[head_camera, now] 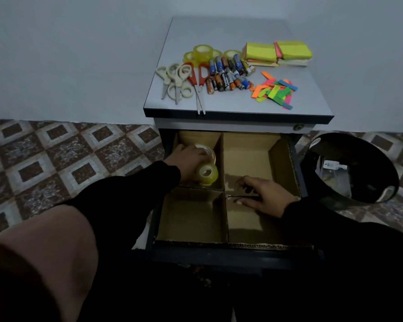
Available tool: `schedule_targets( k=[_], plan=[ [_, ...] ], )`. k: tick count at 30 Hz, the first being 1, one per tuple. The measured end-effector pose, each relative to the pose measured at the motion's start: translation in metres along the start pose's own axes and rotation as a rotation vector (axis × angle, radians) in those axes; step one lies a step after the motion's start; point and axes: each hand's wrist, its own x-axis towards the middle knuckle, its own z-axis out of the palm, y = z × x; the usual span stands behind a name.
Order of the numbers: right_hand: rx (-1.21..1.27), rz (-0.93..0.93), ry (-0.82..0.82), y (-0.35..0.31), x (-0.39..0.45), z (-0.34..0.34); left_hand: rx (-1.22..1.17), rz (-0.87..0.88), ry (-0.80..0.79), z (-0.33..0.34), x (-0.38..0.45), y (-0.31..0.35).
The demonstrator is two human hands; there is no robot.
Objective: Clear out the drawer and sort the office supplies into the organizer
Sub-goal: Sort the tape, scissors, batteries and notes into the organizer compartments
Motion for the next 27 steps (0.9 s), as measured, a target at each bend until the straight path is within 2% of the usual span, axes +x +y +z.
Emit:
schedule_targets(
  k=[8, 15, 27],
  plan=[
    [-0.042, -0.034, -0.041, 0.007, 0.004, 0.006, 0.061, 0.083, -0.056, 0.013, 0.013, 0.000],
    [-0.159, -0.042, -0.046, 0.008, 0.005, 0.010, 0.032, 0.086, 0.018, 0.027, 0.018, -0.002],
    [-0.201, -0.052, -0.040, 0.008, 0.006, 0.011, 0.052, 0.050, -0.085, 0.028, 0.026, 0.003]
  ],
)
